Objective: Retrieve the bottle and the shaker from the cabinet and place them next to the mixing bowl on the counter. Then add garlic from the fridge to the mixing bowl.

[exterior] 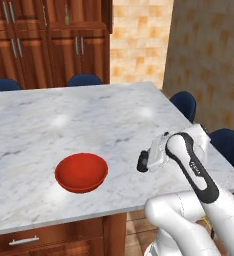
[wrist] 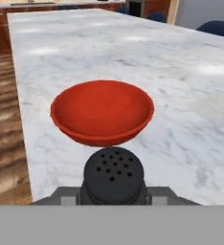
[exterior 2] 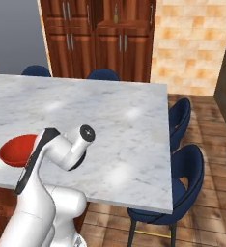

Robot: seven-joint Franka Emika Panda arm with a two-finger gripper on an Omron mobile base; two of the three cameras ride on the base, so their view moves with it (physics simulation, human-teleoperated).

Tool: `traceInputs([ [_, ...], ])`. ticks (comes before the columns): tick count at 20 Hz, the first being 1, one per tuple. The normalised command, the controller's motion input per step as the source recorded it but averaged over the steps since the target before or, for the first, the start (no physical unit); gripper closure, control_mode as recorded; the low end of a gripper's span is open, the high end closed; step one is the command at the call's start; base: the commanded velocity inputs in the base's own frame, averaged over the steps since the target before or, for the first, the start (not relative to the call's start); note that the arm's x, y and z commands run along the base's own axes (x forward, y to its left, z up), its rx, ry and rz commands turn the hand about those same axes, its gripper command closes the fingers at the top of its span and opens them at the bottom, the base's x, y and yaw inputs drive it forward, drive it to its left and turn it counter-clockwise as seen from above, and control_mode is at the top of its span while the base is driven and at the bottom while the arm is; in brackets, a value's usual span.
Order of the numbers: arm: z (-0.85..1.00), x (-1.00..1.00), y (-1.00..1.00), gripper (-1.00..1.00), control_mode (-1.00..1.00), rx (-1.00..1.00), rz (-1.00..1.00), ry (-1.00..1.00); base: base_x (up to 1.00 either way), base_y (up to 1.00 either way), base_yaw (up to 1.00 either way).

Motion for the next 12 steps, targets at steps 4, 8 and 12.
traceInputs([
  [4, -0.52, 0.69, 0.20, 1.00, -1.00, 0.00, 0.19, 0.00, 0.00, 0.00, 0.00],
  [8, -0.25, 0.56, 0.19, 1.00, -1.00, 0.00, 0.11, 0.01, 0.00, 0.00, 0.00],
  [12, -0.19, 0.43, 0.24, 1.00, -1.00, -0.01, 0.02, 0.01, 0.00, 0.00, 0.00],
])
